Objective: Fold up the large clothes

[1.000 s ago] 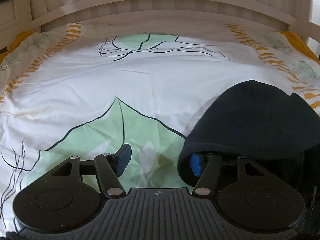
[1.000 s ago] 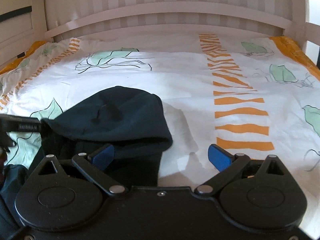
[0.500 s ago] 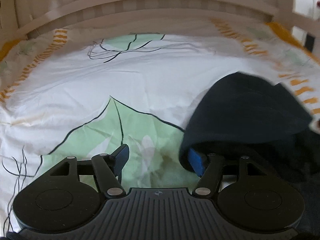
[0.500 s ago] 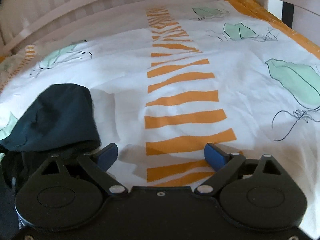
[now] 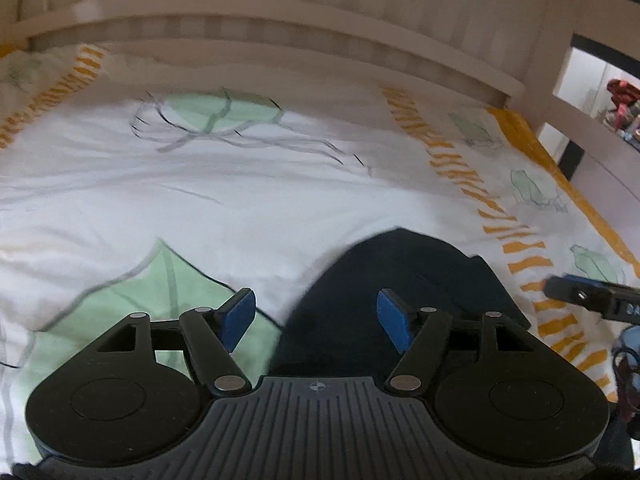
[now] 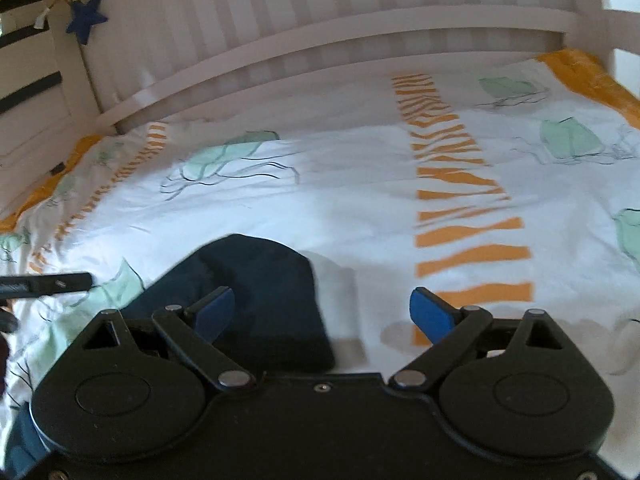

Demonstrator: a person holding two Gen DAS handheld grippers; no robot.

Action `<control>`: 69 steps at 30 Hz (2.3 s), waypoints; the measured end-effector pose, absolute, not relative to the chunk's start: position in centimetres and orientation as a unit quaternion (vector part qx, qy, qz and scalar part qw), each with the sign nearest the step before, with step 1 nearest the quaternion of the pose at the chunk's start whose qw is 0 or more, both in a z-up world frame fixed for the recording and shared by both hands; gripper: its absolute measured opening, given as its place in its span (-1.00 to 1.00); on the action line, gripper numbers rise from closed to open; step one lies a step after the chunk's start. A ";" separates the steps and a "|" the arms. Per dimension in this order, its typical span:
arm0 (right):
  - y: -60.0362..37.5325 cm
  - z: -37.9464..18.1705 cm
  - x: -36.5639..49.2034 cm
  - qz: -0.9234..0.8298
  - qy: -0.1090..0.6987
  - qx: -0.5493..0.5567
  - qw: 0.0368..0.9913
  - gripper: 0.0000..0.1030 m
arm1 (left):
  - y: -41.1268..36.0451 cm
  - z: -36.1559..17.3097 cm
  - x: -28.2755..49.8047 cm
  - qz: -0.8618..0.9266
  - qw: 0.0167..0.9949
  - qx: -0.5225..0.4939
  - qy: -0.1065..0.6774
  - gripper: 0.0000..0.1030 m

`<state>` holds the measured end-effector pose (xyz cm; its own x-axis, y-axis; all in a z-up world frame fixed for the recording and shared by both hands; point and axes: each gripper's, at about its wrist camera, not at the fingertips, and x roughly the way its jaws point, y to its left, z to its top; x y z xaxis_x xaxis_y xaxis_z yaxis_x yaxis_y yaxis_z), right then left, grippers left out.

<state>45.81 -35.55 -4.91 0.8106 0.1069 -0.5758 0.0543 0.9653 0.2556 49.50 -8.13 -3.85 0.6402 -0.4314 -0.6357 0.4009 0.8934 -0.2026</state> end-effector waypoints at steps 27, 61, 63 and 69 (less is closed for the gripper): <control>-33.2 -5.4 46.0 0.078 0.276 0.131 0.949 -0.66 | -9.3 -6.2 45.5 -0.244 0.920 0.048 0.303 -0.72; -21.6 0.5 32.7 0.128 0.244 -0.093 0.957 0.54 | -4.0 -6.0 29.6 -0.334 0.856 -0.074 0.388 -0.14; -20.3 -0.4 33.9 0.132 0.252 -0.104 0.953 0.54 | -4.1 -6.5 29.9 -0.337 0.852 -0.073 0.393 -0.14; -18.2 -2.7 37.2 0.117 0.278 -0.164 0.939 0.28 | -3.9 -6.7 30.7 -0.353 0.847 -0.070 0.391 -0.12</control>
